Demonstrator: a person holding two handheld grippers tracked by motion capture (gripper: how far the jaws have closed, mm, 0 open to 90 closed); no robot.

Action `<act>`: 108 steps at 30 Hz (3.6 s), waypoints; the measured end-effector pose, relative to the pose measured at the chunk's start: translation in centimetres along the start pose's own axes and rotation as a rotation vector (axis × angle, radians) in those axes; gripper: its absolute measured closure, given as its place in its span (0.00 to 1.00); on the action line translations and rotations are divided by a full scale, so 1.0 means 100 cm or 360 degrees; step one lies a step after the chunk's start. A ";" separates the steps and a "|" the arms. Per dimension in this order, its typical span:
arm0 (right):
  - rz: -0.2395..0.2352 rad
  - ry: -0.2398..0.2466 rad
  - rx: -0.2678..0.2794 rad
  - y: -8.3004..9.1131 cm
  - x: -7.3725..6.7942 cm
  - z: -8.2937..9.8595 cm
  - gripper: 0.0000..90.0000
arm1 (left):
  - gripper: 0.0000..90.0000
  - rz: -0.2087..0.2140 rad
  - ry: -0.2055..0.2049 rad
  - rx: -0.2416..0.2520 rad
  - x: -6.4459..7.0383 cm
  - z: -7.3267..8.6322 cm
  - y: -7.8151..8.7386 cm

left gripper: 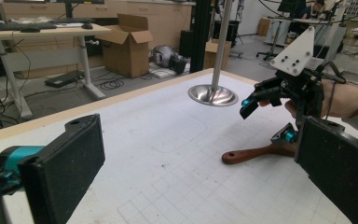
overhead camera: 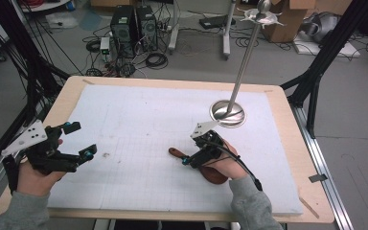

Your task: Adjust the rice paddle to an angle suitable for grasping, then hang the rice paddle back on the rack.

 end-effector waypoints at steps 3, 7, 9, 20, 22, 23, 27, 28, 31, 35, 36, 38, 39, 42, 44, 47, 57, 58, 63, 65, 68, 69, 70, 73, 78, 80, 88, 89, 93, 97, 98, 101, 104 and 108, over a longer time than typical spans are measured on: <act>0.0018 -0.0047 0.0015 0.005 0.000 0.001 0.11 | 0.02 0.0009 -0.0001 0.0009 -0.001 -0.001 -0.001; -0.0040 -0.0026 -0.0024 0.005 -0.003 0.004 0.11 | 0.02 0.0022 0.0003 0.0012 0.000 -0.002 -0.005; -0.0045 -0.0020 -0.0058 0.003 -0.005 0.004 0.11 | 0.02 0.0024 0.0002 0.0006 0.001 -0.002 -0.006; -0.0060 -0.0013 -0.0133 0.000 -0.006 0.007 0.12 | 0.02 0.0026 0.0002 0.0003 0.001 -0.001 -0.006; -0.0065 -0.0018 -0.0140 0.000 -0.005 0.007 0.15 | 0.02 0.0025 -0.0005 -0.0003 0.001 -0.001 -0.006; -0.0074 -0.0022 -0.0149 -0.001 -0.005 0.007 0.15 | 0.02 0.0025 -0.0005 -0.0003 0.001 -0.001 -0.006; -0.0069 -0.0030 -0.0187 -0.004 -0.004 0.008 0.15 | 0.02 0.0017 -0.0001 -0.0002 0.001 0.000 -0.005; -0.0074 -0.0036 -0.0194 -0.004 -0.004 0.008 0.15 | 0.02 0.0013 -0.0004 -0.0007 0.001 0.000 -0.004; -0.0067 -0.0036 -0.0240 -0.007 -0.003 0.010 0.16 | 0.02 0.0013 -0.0005 -0.0009 0.001 0.000 -0.004; -0.0064 -0.0038 -0.0300 -0.009 -0.003 0.012 0.19 | 0.02 0.0016 -0.0001 -0.0009 0.001 0.001 -0.005; -0.0067 -0.0044 -0.0320 -0.009 -0.003 0.012 0.21 | 0.02 0.0015 0.0000 -0.0012 0.001 0.001 -0.005; -0.0065 -0.0048 -0.0348 -0.010 -0.004 0.012 0.25 | 0.02 0.0017 -0.0004 -0.0013 0.001 0.001 -0.005; -0.0068 -0.0040 -0.0361 -0.011 -0.003 0.012 0.27 | 0.02 0.0018 -0.0002 -0.0014 0.001 0.001 -0.005; -0.0076 -0.0062 -0.0420 -0.014 -0.004 0.014 0.30 | 0.02 0.0016 0.0001 -0.0014 0.001 0.001 -0.005; -0.0088 -0.0068 -0.0446 -0.016 -0.004 0.014 0.32 | 0.02 0.0015 -0.0004 -0.0015 0.001 0.001 -0.004; -0.0098 -0.0064 -0.0463 -0.019 -0.005 0.014 0.35 | 0.02 0.0010 -0.0004 -0.0013 0.001 0.001 -0.002; -0.0105 -0.0029 -0.0509 -0.017 -0.007 0.010 0.54 | 0.02 -0.0003 -0.0003 -0.0006 0.001 0.001 0.002; -0.0105 -0.0029 -0.0509 -0.017 -0.007 0.010 0.54 | 0.02 -0.0003 -0.0003 -0.0006 0.001 0.001 0.002; -0.0119 -0.0017 -0.0556 -0.016 -0.010 0.008 0.62 | 0.02 -0.0005 -0.0001 -0.0010 0.001 0.002 0.002; -0.0116 -0.0028 -0.0568 -0.015 -0.010 0.007 0.63 | 0.02 -0.0007 0.0000 -0.0010 0.001 0.002 0.002; -0.0112 -0.0057 -0.0590 -0.015 -0.010 0.006 0.68 | 0.02 -0.0007 0.0002 -0.0010 0.001 0.002 0.002; -0.0109 -0.0066 -0.0599 -0.015 -0.010 0.006 0.71 | 0.02 -0.0007 0.0000 -0.0012 0.001 0.002 0.002; -0.0111 -0.0072 -0.0605 -0.015 -0.010 0.006 0.73 | 0.02 -0.0010 0.0001 -0.0014 0.001 0.003 0.003; -0.0113 -0.0076 -0.0611 -0.014 -0.009 0.006 0.74 | 0.02 -0.0010 0.0002 -0.0012 0.001 0.003 0.003; -0.0103 -0.0055 -0.0638 -0.015 -0.010 0.005 0.75 | 0.02 -0.0011 0.0003 -0.0019 0.000 0.004 0.003; -0.0104 -0.0048 -0.0646 -0.015 -0.010 0.004 0.77 | 0.02 -0.0012 0.0007 -0.0017 0.001 0.004 0.002; -0.0130 -0.0063 -0.0636 -0.015 -0.009 0.004 0.84 | 0.02 -0.0015 0.0010 -0.0023 0.000 0.005 0.002; -0.0130 -0.0063 -0.0636 -0.015 -0.009 0.004 0.84 | 0.02 -0.0015 0.0010 -0.0023 0.000 0.005 0.002; -0.0135 -0.0084 -0.0627 -0.015 -0.008 0.004 0.84 | 0.02 -0.0016 0.0011 -0.0019 -0.001 0.004 0.003; -0.0137 -0.0079 -0.0617 -0.014 -0.008 0.004 0.85 | 0.02 -0.0011 0.0013 -0.0011 -0.002 0.003 0.004; -0.0135 -0.0083 -0.0603 -0.014 -0.008 0.004 0.85 | 0.02 -0.0012 0.0011 -0.0009 -0.002 0.003 0.004; -0.0130 -0.0098 -0.0539 -0.010 -0.006 0.004 0.85 | 0.02 -0.0010 0.0007 -0.0009 -0.002 0.002 0.004; -0.0129 -0.0116 -0.0495 -0.006 -0.004 0.005 0.85 | 0.02 -0.0009 0.0017 -0.0003 -0.002 0.002 0.003; -0.0125 -0.0161 -0.0389 0.004 0.001 0.008 0.85 | 0.02 0.0000 0.0009 -0.0011 -0.002 0.002 0.000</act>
Point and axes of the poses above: each handheld gripper's, and its own axes: y roughly backward along the jaws, z roughly out of its underside, x roughly to its right, the point moved 1 cm from there along -y, roughly forward along the jaws, and after that the axes turned 10 degrees about y, right-handed, at the moved point
